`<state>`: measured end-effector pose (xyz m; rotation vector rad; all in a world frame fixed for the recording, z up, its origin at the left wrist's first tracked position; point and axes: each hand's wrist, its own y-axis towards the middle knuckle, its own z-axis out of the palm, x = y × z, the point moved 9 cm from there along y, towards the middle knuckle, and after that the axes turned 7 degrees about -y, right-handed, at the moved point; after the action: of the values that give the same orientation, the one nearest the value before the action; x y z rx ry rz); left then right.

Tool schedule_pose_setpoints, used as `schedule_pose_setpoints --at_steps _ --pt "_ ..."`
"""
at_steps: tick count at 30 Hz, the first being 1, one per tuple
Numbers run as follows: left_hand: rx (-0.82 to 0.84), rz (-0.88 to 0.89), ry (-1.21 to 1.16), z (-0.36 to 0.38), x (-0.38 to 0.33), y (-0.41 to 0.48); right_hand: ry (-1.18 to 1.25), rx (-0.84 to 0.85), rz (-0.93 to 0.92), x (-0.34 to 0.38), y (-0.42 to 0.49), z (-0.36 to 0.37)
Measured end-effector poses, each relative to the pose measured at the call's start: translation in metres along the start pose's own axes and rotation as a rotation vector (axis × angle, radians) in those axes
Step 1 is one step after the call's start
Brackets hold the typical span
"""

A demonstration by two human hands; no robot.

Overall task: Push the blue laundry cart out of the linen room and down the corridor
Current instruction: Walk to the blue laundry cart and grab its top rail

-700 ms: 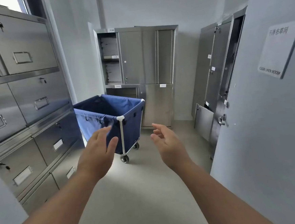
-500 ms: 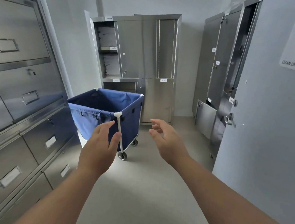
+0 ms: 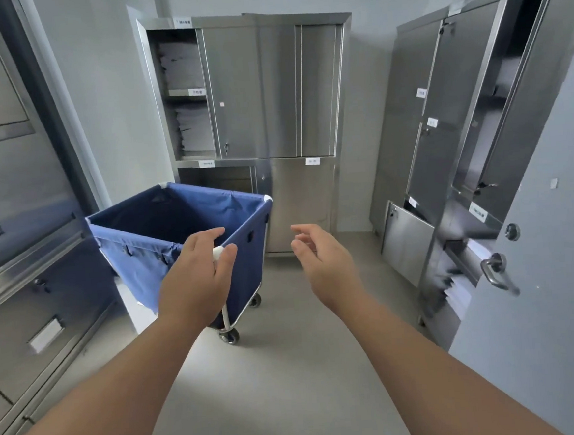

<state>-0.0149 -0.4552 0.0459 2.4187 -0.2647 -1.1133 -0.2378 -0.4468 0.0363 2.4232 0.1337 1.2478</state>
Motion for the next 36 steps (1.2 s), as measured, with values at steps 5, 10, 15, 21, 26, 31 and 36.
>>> schedule_pose_setpoints --at_steps 5,10,15,21,26,31,36 --pt "-0.012 -0.008 -0.017 0.054 0.034 0.074 -0.030 -0.044 -0.037 -0.054 0.082 0.015" --pt "-0.034 0.016 0.046 0.122 0.053 0.153 -0.058 0.002 -0.094 -0.125 0.175 0.035" --pt "-0.079 -0.002 0.236 0.180 0.067 0.225 -0.125 0.134 -0.217 -0.161 0.277 0.055" --pt "-0.068 -0.105 0.351 0.233 0.118 0.319 -0.218 0.216 -0.286 -0.204 0.402 0.097" --pt "-0.023 -0.215 0.413 0.274 0.183 0.405 -0.393 0.372 -0.183 -0.262 0.515 0.167" --pt "-0.029 -0.280 0.358 0.311 0.247 0.488 -0.407 0.383 -0.167 -0.298 0.610 0.221" --pt "-0.012 -0.343 0.361 0.334 0.294 0.560 -0.418 0.442 -0.189 -0.321 0.682 0.268"
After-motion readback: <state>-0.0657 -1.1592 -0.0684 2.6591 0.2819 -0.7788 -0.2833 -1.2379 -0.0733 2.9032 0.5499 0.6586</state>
